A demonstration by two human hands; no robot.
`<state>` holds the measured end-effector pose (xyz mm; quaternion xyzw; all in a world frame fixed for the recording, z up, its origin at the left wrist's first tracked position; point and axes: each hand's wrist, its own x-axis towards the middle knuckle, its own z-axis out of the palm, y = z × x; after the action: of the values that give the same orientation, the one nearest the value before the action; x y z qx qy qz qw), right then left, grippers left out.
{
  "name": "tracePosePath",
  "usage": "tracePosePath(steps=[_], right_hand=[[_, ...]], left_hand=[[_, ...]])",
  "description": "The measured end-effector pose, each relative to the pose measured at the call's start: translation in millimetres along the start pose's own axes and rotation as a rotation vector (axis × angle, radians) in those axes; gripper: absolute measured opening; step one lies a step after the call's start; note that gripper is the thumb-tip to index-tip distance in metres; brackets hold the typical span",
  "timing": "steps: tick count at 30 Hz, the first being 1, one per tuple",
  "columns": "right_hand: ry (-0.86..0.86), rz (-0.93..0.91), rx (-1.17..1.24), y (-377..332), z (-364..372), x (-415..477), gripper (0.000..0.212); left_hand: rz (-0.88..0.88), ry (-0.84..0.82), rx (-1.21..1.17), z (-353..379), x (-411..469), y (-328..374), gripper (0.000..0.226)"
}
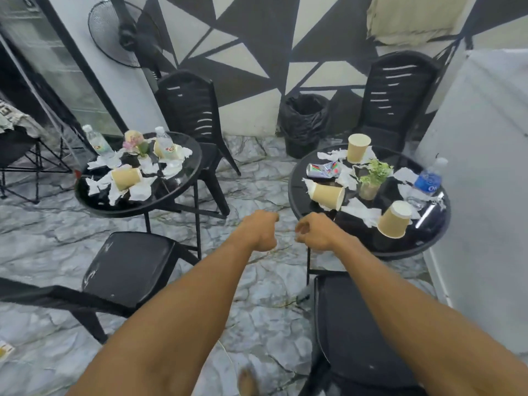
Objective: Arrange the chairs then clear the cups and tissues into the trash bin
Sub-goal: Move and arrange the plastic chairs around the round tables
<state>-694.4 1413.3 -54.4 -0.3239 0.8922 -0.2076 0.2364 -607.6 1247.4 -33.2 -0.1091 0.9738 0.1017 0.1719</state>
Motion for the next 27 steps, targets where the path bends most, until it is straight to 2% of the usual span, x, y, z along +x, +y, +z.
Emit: tracePosePath(steps=[7,10,17,21,25,27], right_hand=[[0.091,0.079,0.03,-5.9,-14.9,139.3,0.024],[0.075,0.127,0.002,-18.8,-33.2,198.0,0.023],[0.125,0.208,0.009,-37.7,-92.6,318.2,0.024],[0.155,0.217,-0.017,-29.0,-135.6,398.0,0.026],[0.201,0.212,-0.007,-9.3,-184.4,495.4,0.026],[0.195,0.214,-0.005,-0.1,-209.1,542.1,0.025]], left_hand=[[0.092,-0.006,0.043,-39.4,126.5,-69.9,0.062],[0.113,-0.025,0.036,-71.1,183.5,-102.6,0.059],[0.181,-0.03,0.002,-138.4,305.6,-151.4,0.066],[0.211,-0.019,-0.003,-172.9,390.5,-168.1,0.066],[0.22,-0.008,0.003,-213.7,494.0,-183.7,0.056],[0.202,-0.029,0.003,-236.4,544.5,-189.3,0.06]])
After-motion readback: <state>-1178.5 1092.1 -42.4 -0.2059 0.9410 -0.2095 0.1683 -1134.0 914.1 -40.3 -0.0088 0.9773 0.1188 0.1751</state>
